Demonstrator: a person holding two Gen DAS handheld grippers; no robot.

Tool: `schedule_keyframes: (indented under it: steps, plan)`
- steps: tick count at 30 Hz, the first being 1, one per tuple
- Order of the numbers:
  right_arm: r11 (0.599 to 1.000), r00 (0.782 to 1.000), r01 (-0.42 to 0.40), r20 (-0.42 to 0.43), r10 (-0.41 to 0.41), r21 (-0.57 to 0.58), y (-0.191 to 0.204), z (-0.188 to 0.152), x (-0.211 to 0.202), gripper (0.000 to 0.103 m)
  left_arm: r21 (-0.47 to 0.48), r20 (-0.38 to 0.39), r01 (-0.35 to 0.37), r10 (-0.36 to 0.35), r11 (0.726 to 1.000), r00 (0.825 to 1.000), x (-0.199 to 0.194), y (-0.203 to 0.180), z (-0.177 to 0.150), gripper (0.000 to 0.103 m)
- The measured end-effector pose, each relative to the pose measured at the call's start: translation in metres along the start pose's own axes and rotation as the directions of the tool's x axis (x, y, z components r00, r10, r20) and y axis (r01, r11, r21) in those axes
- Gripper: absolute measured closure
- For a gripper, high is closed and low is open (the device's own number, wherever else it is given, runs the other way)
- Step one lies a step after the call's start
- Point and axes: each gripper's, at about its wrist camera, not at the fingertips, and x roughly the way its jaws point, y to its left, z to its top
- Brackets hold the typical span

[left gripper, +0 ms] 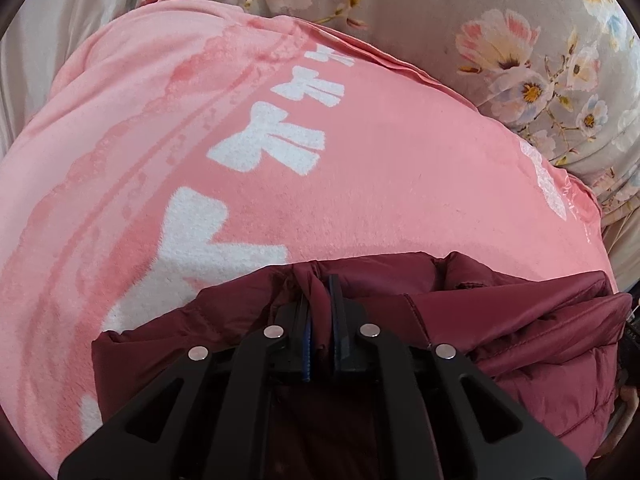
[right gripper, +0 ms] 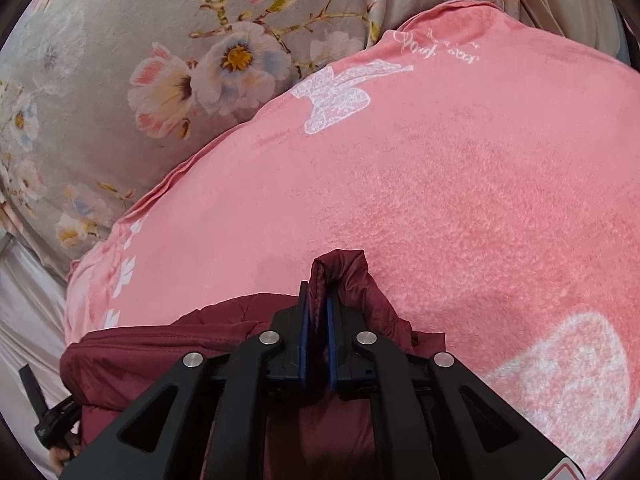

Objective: Fold large clothes

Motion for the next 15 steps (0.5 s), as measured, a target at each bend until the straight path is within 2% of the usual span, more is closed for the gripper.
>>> schedule_keyframes:
  steps: [3,4,5,7,8,10,11,13,15]
  plan:
    - [0.998,0.998,-0.051,0.048,0.049,0.03,-0.003,0.006,-0.019,0.078,-0.028,0.008,0.04,-0.04,0.999,0.999,-0.005,0.005,0.002,0.092]
    - [0.997,0.995,-0.059,0.087,0.056,0.039,-0.005,0.009,-0.032,0.064,-0.032,0.015,0.044,-0.044,0.999,0.999,-0.008,0.006,0.004,0.09]
    - [0.997,0.99,-0.071,0.122,0.065,0.042,-0.006,0.011,-0.046,0.057,-0.034,0.032,0.048,-0.046,0.998,0.998,-0.016,0.007,0.005,0.085]
    - [0.996,0.984,-0.08,0.16,0.074,0.03,-0.005,0.017,-0.067,0.057,-0.028,0.084,0.057,-0.055,0.998,0.995,-0.039,0.007,0.008,0.071]
    - [0.997,0.982,-0.072,0.173,0.07,0.005,-0.002,0.019,-0.08,0.057,-0.026,0.109,0.056,-0.052,0.998,0.993,-0.048,0.006,0.01,0.059]
    - [0.997,0.984,-0.051,0.169,0.059,-0.052,0.008,0.021,-0.093,0.057,-0.025,0.192,0.03,-0.025,0.999,0.981,-0.076,0.004,0.014,0.046]
    - [0.996,0.986,-0.037,0.16,0.051,-0.086,0.016,0.02,-0.097,0.057,-0.016,0.235,0.035,-0.03,0.999,0.972,-0.092,0.0,0.018,0.046]
    - [0.989,0.991,-0.029,0.127,0.047,-0.144,0.03,0.015,-0.093,0.061,0.012,0.268,0.05,-0.051,0.999,0.962,-0.111,-0.014,0.024,0.046]
    - [0.974,0.996,-0.013,0.08,0.032,-0.227,0.054,0.004,-0.083,0.064,0.057,0.239,0.099,-0.11,0.993,0.965,-0.114,-0.034,0.026,0.047]
